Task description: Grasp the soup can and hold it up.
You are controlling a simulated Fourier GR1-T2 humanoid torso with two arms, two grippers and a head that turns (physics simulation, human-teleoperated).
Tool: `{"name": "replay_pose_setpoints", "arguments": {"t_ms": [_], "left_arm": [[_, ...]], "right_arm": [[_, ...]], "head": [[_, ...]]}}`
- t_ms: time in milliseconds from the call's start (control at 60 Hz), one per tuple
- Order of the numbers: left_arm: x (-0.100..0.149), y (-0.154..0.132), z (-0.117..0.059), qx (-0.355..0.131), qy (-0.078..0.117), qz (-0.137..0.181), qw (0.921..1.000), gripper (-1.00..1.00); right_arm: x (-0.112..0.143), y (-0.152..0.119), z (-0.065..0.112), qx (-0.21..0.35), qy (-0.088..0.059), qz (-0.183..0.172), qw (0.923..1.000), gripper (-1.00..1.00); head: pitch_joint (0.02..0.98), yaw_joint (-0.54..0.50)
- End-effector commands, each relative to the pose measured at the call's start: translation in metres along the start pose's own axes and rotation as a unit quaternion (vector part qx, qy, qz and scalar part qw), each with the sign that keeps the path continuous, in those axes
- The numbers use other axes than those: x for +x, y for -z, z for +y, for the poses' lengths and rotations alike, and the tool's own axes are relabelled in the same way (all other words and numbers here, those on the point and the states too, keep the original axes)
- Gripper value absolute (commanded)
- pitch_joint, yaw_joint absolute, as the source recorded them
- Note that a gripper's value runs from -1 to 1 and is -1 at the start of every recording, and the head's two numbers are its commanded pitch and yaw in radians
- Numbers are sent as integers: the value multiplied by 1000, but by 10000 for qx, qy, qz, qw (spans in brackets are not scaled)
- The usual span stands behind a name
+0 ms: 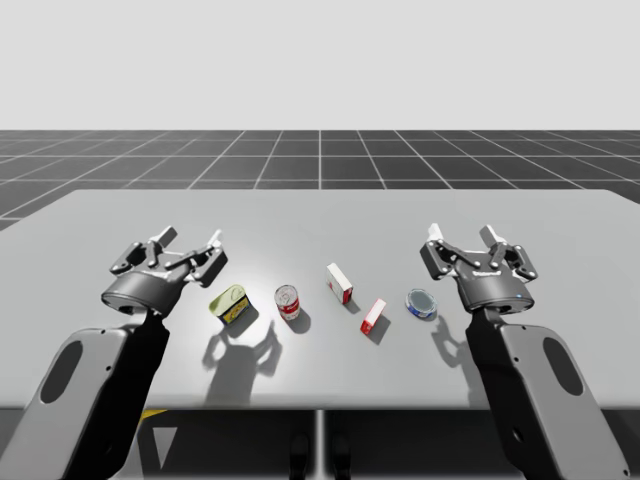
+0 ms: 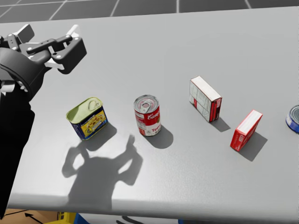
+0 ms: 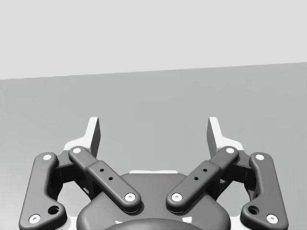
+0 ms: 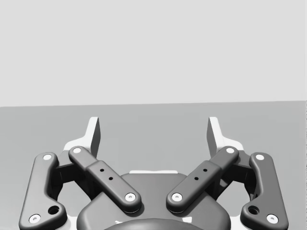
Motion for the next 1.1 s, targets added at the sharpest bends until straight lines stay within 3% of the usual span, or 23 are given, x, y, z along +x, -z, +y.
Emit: {"name": "replay_pose_setpoints", "arguments": {"t_ms": [17, 100, 267, 350, 417, 750, 933, 1100], "left_arm": [[10, -17, -13, 36, 149, 34, 9999, -1000], [16, -35, -20, -322, 226, 143, 9991, -1000], [25, -74, -32, -932, 40, 294, 9952, -1000], [26, -88, -35, -994, 25, 340, 9945, -1000], [22, -101, -36, -1058, -107, 329, 9938, -1000], [-34, -135, -42, -1351, -331, 1020, 9850, -1000], [-55, -135, -49, -1455, -399, 1233, 9808, -1000], [-82, -122, -68, -1491, -433, 1350, 9786, -1000]], "right_arm": [[-2, 1, 0, -16, -62, 1, 10000, -1000], [-2, 1, 1, -7, -88, -3, 10000, -1000], [-3, 2, -1, -44, -113, -10, 9999, -1000], [-3, 2, -2, -53, -122, -14, 9999, -1000], [-3, 2, -2, -62, -135, -25, 9999, -1000], [-4, 3, -1, -88, -182, -31, 9998, -1000], [-4, 3, -1, -85, -172, -30, 9998, -1000], [-4, 3, -2, -87, -157, -33, 9998, -1000]], "head": [[839, 126], [838, 133], [831, 135], [831, 137], [834, 137], [842, 140], [841, 139], [847, 145]]}}
